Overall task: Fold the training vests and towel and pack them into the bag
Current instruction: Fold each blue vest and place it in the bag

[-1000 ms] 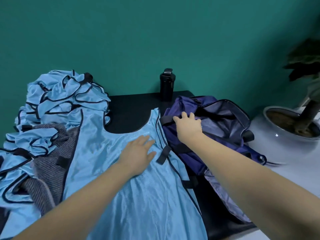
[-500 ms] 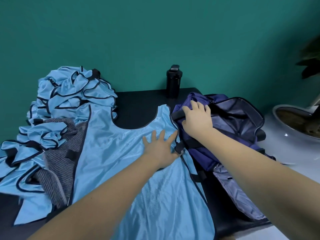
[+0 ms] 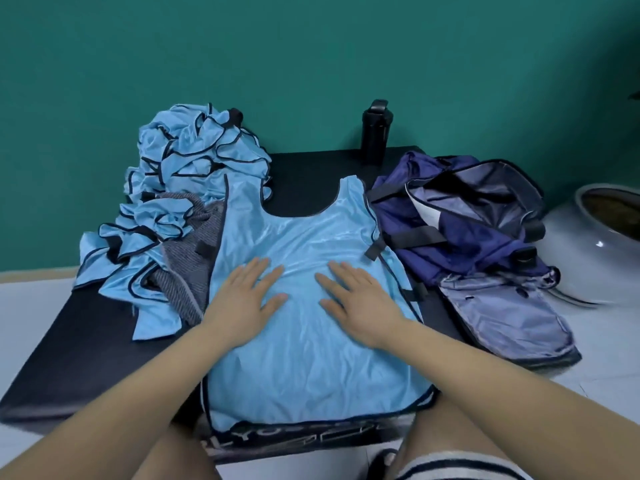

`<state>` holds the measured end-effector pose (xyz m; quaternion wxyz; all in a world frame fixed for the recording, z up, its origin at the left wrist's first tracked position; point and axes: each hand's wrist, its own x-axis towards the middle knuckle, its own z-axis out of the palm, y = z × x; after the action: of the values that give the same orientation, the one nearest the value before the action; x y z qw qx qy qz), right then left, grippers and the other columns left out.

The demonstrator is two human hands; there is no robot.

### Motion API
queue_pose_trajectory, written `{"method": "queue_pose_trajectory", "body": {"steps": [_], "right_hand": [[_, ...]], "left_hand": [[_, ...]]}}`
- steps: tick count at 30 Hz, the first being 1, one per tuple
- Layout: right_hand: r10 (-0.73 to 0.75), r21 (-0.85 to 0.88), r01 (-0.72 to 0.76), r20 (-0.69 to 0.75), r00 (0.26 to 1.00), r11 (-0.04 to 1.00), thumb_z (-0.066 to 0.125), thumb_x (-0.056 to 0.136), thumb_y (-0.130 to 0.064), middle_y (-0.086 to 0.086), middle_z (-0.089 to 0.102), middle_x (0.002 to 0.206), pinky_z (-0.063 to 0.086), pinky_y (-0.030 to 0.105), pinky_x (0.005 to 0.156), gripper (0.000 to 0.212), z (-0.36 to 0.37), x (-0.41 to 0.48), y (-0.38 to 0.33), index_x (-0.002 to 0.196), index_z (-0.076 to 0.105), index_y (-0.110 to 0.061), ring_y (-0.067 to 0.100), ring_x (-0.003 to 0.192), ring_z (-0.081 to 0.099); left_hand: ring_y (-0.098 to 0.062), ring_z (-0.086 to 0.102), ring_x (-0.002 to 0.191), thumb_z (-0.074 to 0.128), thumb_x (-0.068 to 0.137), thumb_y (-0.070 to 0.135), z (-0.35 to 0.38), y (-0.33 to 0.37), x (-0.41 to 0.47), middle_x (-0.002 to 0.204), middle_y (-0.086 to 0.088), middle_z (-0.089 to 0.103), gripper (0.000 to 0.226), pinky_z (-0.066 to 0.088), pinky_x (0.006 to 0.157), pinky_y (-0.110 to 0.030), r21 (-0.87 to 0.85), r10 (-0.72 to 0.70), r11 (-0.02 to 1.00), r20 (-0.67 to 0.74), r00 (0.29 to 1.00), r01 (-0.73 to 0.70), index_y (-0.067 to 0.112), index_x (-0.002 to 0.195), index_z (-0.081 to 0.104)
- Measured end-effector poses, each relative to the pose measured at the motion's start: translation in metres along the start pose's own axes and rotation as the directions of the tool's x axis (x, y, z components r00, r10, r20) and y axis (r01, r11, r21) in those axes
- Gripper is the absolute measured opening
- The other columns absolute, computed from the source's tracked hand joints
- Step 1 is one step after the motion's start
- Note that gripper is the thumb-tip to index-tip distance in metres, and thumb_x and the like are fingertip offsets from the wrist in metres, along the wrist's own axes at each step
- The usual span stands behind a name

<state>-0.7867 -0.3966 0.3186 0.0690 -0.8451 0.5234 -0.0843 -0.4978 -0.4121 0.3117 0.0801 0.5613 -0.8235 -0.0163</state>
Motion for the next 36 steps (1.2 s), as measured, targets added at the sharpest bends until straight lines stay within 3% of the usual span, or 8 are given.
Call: {"method": "queue_pose_trajectory", "body": {"steps": [5,9,13,16,23,28,31,36], "right_hand": [[0.197,-0.016,-0.198,-0.027,0.980,0.980,0.021,0.110,-0.064,-0.002,0.017,0.177,0.011,0.041,0.132,0.066,-0.010,-0.017,0.030,0.169,0.021,-0.034,0.023,0.163,0.011],[0.249,-0.065,-0.251,-0.026,0.968,0.966,0.005,0.102,-0.066,0.005,0.021,0.175,0.014,0.042,0.131,0.079,-0.009,-0.014,0.022,0.169,0.023,-0.027,0.028,0.162,0.013],[0.224,-0.054,-0.228,-0.078,0.972,0.972,0.004,0.099,-0.066,0.010,0.029,0.172,0.018,0.043,0.129,0.086,-0.016,0.004,0.000,0.165,0.033,-0.019,0.031,0.158,0.025],[0.148,0.028,-0.146,-0.082,0.986,0.989,0.009,0.101,-0.066,0.007,0.028,0.173,0.020,0.043,0.130,0.081,-0.017,0.031,-0.012,0.166,0.031,-0.022,0.026,0.160,0.024],[0.050,0.066,-0.049,-0.014,0.999,0.997,0.024,0.108,-0.066,-0.003,0.015,0.177,0.005,0.039,0.132,0.067,0.003,0.081,-0.021,0.168,0.021,-0.036,0.017,0.163,0.006],[0.073,0.055,-0.072,-0.016,0.997,0.996,0.017,0.105,-0.074,-0.011,0.008,0.177,0.001,0.037,0.132,0.071,0.010,0.082,-0.017,0.168,0.020,-0.041,0.011,0.163,-0.001],[0.077,0.051,-0.076,-0.016,0.997,0.996,0.016,0.105,-0.076,-0.012,0.007,0.177,0.002,0.038,0.132,0.071,0.009,0.080,-0.018,0.168,0.019,-0.043,0.009,0.163,-0.002],[0.077,0.043,-0.076,-0.004,0.997,0.996,0.015,0.104,-0.077,-0.013,0.005,0.177,0.003,0.039,0.132,0.072,0.010,0.081,-0.019,0.168,0.018,-0.043,0.009,0.163,-0.002]], "left_hand": [[-0.013,0.005,0.164,0.010,0.101,0.078,-0.002,-0.003,-0.006,0.177,0.008,0.015,0.079,0.003,0.133,-0.038,-0.019,-0.051,0.998,0.027,0.998,0.052,0.038,0.169,0.021],[-0.021,0.035,0.154,0.042,0.104,0.066,-0.027,0.007,-0.010,0.167,0.005,0.037,0.066,0.033,0.125,-0.043,-0.218,-0.064,0.974,0.027,0.998,0.068,0.036,0.163,0.035],[-0.024,0.055,0.127,0.057,0.107,0.024,-0.065,-0.008,-0.012,0.139,0.002,0.058,0.037,0.050,0.103,-0.045,-0.212,-0.049,0.977,-0.307,0.951,-0.018,0.022,0.143,0.058],[-0.032,0.054,0.124,0.057,0.098,-0.001,-0.081,-0.050,0.000,0.137,-0.004,0.055,0.043,0.050,0.099,-0.054,-0.136,-0.153,0.985,-0.425,0.892,0.104,0.017,0.137,0.060],[-0.030,0.025,0.158,0.054,0.100,0.065,-0.064,-0.129,0.034,0.172,0.001,0.024,0.070,0.025,0.124,-0.066,-0.010,-0.349,0.937,0.000,0.937,0.348,0.051,0.162,0.024],[-0.031,0.050,0.126,0.056,0.101,0.055,-0.048,-0.133,0.028,0.129,0.001,0.054,0.044,0.050,0.095,-0.053,0.041,-0.355,0.934,-0.038,0.934,0.356,0.029,0.137,0.056],[-0.028,0.056,0.105,0.067,0.098,0.040,-0.049,-0.147,0.005,0.099,0.005,0.050,0.036,0.049,0.077,-0.043,-0.049,-0.285,0.959,-0.130,0.950,0.281,0.015,0.123,0.065],[-0.009,0.048,0.073,0.078,0.094,0.046,-0.070,-0.164,-0.037,0.084,0.014,0.048,0.041,0.038,0.064,-0.032,-0.276,-0.244,0.941,-0.144,0.959,0.198,0.018,0.080,0.051]]}}
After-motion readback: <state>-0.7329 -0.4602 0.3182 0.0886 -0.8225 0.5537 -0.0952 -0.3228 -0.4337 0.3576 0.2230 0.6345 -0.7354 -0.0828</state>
